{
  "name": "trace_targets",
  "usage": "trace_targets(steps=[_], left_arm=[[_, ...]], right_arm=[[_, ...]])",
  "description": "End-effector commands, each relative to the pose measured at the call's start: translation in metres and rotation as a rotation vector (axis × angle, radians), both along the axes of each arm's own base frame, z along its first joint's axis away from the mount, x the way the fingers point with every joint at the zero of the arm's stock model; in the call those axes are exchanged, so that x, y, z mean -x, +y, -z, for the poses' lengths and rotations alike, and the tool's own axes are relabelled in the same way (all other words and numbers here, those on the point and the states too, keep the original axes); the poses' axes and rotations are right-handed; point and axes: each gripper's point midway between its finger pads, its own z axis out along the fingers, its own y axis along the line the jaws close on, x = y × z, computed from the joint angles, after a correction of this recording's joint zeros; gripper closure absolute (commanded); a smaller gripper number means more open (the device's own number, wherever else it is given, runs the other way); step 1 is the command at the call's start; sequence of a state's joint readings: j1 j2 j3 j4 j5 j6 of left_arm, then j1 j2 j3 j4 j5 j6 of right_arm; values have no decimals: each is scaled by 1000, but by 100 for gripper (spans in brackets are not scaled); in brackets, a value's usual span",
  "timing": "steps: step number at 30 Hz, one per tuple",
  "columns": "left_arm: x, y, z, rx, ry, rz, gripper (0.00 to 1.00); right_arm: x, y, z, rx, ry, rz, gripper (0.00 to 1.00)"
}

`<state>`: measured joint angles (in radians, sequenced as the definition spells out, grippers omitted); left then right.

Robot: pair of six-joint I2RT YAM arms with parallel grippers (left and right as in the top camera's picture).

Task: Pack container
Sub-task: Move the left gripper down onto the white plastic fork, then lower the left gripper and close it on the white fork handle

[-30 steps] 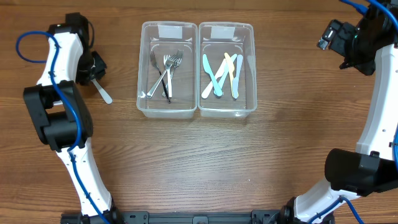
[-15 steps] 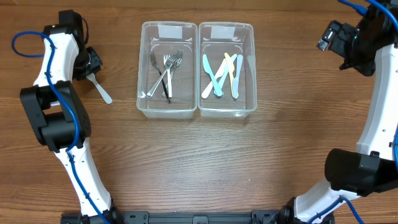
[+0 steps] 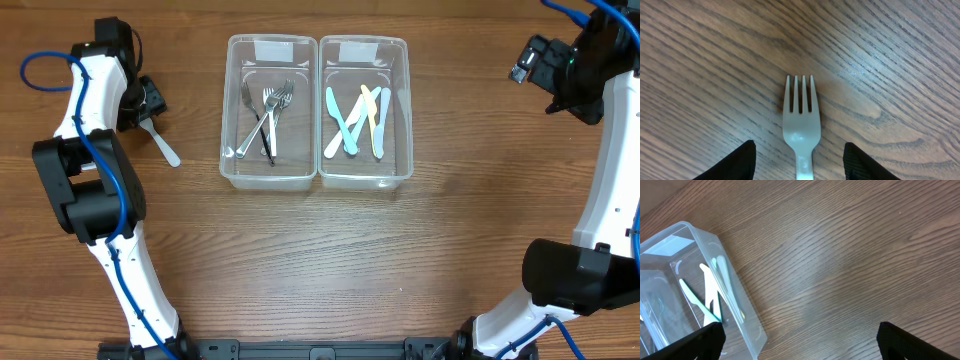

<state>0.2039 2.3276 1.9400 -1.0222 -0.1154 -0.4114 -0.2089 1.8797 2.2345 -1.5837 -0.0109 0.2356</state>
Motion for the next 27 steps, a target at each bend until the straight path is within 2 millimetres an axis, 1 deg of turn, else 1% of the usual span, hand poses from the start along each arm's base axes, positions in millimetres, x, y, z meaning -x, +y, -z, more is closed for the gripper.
trace_targets(steps=[1, 8, 10, 11, 18, 24, 27], left_arm=[[7, 0, 19, 18, 31, 1, 44], [17, -1, 33, 20, 60, 1, 46], [17, -1, 35, 20, 59, 1, 48], [17, -1, 35, 20, 58, 1, 50], [18, -2, 35, 25, 65, 2, 78], [19, -3, 34, 25, 72, 14, 91], [20, -3, 34, 23, 79, 42, 94]], right_arm=[[1, -2, 0, 6, 3, 9, 0], [2, -2, 0, 5, 8, 9, 0], [2, -2, 0, 5, 9, 9, 0], [3, -2, 1, 5, 12, 9, 0], [3, -2, 1, 5, 12, 9, 0], [4, -2, 1, 4, 15, 9, 0], [4, -2, 1, 4, 16, 9, 0]])
